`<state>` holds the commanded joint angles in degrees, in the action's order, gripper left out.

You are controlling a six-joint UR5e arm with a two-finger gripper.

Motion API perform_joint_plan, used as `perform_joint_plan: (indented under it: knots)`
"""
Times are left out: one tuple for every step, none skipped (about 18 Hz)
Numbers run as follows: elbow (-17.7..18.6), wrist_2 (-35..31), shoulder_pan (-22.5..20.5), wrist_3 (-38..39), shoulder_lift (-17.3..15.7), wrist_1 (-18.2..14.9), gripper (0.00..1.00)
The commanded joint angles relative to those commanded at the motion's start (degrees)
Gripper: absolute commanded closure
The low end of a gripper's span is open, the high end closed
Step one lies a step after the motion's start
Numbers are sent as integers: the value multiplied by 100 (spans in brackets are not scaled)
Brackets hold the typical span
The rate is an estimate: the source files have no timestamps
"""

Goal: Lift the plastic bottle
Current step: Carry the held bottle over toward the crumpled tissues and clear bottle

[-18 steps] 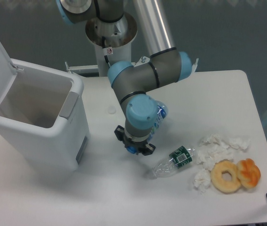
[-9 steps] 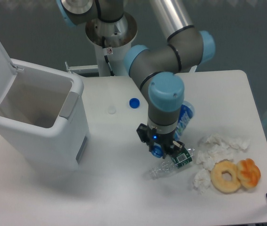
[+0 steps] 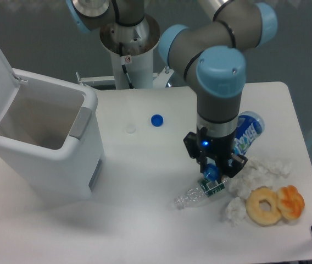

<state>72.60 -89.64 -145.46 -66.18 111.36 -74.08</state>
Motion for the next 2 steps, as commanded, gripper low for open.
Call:
perform_joint_plan:
  knots:
    - [0,-9,-18,-18,-18,-79,93]
    - [35,-18,-27,-27,-70,-132,93]
